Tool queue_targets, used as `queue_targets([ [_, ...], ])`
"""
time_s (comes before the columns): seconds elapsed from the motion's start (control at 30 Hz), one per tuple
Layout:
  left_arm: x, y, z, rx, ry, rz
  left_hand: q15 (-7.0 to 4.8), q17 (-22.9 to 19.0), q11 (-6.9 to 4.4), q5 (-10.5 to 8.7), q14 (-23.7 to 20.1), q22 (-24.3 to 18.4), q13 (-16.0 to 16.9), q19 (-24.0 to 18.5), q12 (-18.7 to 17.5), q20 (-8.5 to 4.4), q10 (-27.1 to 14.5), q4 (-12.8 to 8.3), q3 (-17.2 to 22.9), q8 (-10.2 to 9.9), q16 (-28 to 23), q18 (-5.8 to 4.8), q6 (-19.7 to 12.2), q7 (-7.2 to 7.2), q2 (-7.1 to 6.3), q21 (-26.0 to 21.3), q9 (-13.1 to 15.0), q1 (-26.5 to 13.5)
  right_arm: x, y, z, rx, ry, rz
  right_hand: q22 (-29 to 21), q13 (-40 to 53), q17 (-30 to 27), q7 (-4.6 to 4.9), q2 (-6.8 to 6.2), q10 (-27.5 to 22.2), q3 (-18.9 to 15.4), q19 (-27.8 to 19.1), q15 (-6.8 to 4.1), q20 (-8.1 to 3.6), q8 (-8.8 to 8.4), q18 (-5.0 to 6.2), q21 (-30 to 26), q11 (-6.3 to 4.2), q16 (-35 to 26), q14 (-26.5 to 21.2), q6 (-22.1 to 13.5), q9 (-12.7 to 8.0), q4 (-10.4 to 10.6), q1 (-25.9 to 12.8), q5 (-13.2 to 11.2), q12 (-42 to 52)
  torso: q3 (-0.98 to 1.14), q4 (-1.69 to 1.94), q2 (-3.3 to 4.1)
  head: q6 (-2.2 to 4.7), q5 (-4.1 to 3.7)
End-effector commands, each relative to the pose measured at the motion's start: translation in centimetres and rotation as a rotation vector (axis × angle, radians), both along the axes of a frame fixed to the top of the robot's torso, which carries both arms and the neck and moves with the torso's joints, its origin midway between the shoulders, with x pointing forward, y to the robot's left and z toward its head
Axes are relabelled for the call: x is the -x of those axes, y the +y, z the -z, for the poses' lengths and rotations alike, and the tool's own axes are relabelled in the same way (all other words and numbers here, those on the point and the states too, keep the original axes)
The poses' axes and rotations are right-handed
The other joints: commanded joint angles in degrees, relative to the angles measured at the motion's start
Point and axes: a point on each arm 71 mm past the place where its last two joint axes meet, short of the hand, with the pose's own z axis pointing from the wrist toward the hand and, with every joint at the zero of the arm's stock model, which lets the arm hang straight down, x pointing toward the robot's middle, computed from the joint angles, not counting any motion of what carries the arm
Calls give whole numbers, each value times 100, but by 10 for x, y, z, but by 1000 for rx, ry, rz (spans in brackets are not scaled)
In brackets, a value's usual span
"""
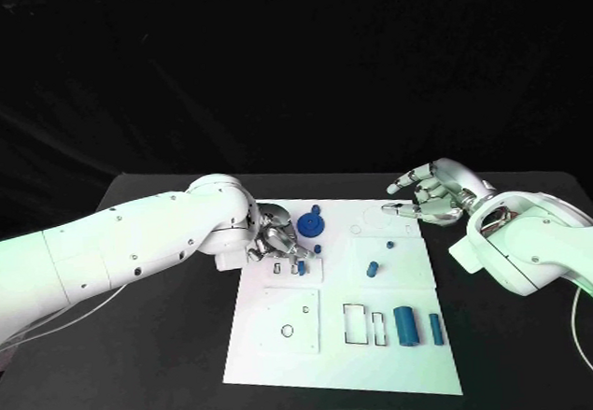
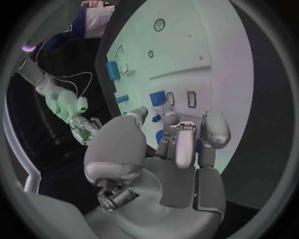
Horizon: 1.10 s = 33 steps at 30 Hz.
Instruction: Assemble the parts on the task board
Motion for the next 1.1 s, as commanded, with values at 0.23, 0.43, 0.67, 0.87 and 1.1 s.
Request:
queue_targets([
  [0.23,3,-3,2,-33,32,49,-30,255,-11,26,238,13,51,-28,7,-4,-5,-12,-26,32,-35,-75,-41,-3,37,16,17,1,0,1,0,6,-5,0,525,164,915,8,23,-21,0,-16,-51,-9,25,119,-28,-27,-39,461,34,5,6,-9,-8,-35,-8,2,-7,-12,1],
  [0.43,4,-3,2,-36,40,54,-31,251,-15,34,235,8,73,-38,29,-2,10,-20,-17,51,-37,-73,-35,-8,48,14,31,41,-1,1,0,7,-4,-1,525,164,915,8,23,-21,0,-16,-51,-9,25,119,-28,-27,-39,461,34,5,6,-9,-8,-35,-7,2,-3,-18,-3],
  [0.67,4,-4,2,-33,45,55,-35,255,-20,42,234,22,76,-40,42,-1,10,-25,10,69,-35,-74,-41,-13,61,22,50,142,-1,2,0,7,-3,-2,525,164,916,6,27,-20,-2,-16,-53,-11,28,118,-29,-28,-39,461,34,5,8,-14,-7,-35,-7,3,-4,-18,-3],
  [0.87,3,-5,3,-29,50,53,-38,252,-24,45,233,27,70,-45,48,-2,4,-29,48,78,-36,-74,-51,-18,77,26,63,252,-1,2,0,7,-2,-3,525,164,916,6,27,-20,-2,-16,-53,-11,28,118,-29,-28,-39,461,34,5,8,-14,-7,-35,-11,1,2,-28,-5],
  [1.1,3,-7,5,-26,57,52,-41,249,-28,51,231,36,63,-49,51,-2,-5,-30,107,81,-36,-75,-64,-21,113,33,73,373,-1,3,1,8,0,-4,533,169,923,5,33,-15,-2,-8,-55,-13,32,115,-17,-29,-38,462,33,5,8,-17,-6,-31,-10,-4,4,-43,-7],
])
